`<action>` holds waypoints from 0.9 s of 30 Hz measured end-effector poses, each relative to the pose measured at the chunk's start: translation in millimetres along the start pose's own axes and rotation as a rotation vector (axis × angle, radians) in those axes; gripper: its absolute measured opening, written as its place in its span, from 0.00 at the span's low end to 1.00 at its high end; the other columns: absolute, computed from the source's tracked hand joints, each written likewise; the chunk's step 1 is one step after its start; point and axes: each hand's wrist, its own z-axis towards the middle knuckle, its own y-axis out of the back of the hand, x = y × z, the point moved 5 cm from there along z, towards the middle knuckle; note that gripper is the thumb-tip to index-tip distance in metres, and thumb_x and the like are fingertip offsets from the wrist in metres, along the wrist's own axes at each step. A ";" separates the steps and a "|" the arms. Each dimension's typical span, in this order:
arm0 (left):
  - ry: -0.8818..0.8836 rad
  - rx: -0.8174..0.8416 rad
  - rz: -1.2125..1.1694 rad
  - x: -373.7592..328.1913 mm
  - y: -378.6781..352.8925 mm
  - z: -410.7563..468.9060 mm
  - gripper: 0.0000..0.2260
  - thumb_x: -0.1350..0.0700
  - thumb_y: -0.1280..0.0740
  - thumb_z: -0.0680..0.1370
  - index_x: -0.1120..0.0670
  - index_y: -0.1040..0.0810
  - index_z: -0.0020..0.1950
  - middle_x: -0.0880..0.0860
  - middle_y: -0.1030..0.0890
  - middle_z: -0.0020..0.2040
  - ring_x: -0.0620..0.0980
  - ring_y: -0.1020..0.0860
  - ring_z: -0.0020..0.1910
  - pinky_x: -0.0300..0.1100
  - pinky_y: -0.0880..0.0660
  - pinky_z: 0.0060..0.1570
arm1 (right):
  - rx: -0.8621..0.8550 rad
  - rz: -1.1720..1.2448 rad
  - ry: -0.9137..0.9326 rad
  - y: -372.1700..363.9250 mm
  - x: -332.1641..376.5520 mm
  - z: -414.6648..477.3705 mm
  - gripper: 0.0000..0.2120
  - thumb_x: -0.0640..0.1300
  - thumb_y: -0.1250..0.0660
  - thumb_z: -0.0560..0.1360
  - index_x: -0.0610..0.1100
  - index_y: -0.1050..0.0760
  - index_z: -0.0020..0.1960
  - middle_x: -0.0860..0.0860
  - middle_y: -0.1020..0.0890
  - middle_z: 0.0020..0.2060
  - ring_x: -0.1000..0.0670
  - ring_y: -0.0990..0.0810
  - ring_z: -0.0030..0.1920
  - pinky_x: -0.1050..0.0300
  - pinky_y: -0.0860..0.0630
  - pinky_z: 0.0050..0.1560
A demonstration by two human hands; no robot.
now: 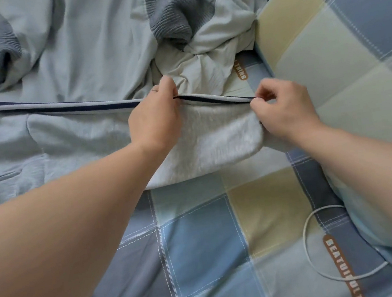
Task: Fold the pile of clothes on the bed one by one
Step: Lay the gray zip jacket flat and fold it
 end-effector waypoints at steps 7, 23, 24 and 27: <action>-0.003 0.015 -0.006 -6.6 4.2 4.6 0.08 0.58 0.44 0.82 0.54 0.26 0.57 0.53 0.27 0.55 0.58 0.26 0.51 0.52 0.30 0.40 | 0.170 0.212 -0.309 12.0 -3.1 16.6 0.01 0.36 0.33 0.69 0.39 0.24 0.40 0.46 0.26 0.32 0.48 0.29 0.34 0.59 0.36 0.30; 0.030 0.170 -0.171 -9.8 -35.8 -12.3 0.18 0.57 0.36 0.81 0.51 0.31 0.71 0.55 0.36 0.75 0.62 0.22 0.57 0.55 0.27 0.60 | 0.301 0.301 -0.539 10.6 -64.7 -3.1 0.07 0.38 0.29 0.77 0.42 0.23 0.54 0.41 0.19 0.48 0.48 0.20 0.38 0.59 0.23 0.32; -0.013 0.201 -0.153 -13.3 -43.8 -20.2 0.21 0.56 0.33 0.80 0.50 0.33 0.73 0.56 0.41 0.79 0.62 0.22 0.59 0.56 0.27 0.62 | 0.250 0.190 -0.504 11.4 -66.9 2.0 0.06 0.39 0.29 0.77 0.42 0.22 0.54 0.42 0.19 0.47 0.47 0.21 0.39 0.58 0.25 0.35; -0.117 0.195 -0.046 -14.4 -64.6 -38.4 0.26 0.50 0.30 0.78 0.47 0.33 0.75 0.57 0.48 0.82 0.62 0.32 0.73 0.58 0.32 0.69 | 0.103 -0.151 -0.360 8.5 -60.7 15.4 0.05 0.39 0.34 0.78 0.46 0.25 0.54 0.43 0.21 0.52 0.44 0.26 0.47 0.57 0.32 0.46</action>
